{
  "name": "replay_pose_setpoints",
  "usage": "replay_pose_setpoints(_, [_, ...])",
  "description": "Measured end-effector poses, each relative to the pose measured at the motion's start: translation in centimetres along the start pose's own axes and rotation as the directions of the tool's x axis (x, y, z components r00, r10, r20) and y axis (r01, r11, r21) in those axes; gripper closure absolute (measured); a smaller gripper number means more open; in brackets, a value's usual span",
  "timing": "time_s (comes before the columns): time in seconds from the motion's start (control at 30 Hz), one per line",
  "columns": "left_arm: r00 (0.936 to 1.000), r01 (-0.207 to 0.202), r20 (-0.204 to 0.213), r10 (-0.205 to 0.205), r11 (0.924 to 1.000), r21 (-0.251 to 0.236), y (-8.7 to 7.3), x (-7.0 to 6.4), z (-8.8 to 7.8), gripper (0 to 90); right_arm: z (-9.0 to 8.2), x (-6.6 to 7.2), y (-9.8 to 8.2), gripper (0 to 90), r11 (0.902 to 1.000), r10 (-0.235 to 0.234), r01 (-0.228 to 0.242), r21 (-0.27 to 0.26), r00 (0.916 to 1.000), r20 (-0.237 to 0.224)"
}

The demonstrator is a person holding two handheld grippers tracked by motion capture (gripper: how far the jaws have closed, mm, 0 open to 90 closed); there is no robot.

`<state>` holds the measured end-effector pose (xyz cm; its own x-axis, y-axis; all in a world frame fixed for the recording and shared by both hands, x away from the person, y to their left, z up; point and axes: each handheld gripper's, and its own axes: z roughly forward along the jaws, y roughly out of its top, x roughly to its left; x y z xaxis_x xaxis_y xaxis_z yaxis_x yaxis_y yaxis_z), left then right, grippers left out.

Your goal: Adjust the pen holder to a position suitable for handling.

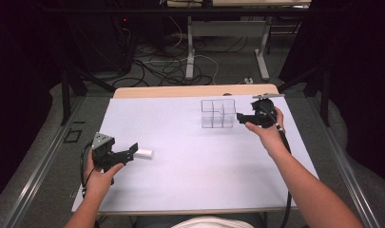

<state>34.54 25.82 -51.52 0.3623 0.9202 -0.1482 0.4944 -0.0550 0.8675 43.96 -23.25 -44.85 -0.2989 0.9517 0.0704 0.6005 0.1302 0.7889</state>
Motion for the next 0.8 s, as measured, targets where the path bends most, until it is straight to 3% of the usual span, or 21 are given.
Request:
replay_pose_setpoints(0.4, [0.9999,0.011,-0.005,-0.011,0.9999,0.001,0.0,0.2,0.0,1.2,2.5,0.5,4.4,34.1,0.9943,0.075,-0.077,0.074,0.9967,0.032])
replay_pose_setpoints(0.53, [0.9999,0.010,-0.005,-0.010,0.9999,0.002,0.0,0.2,0.1,1.2,3.6,0.4,4.9,40.4,0.9903,0.093,-0.095,0.102,0.9954,0.025])
replay_pose_setpoints(0.8, [0.9999,0.007,-0.007,-0.007,1.0000,0.005,-0.1,0.1,0.1,1.3,5.5,0.3,5.1,47.2,0.9842,0.107,-0.114,0.135,0.9927,0.056])
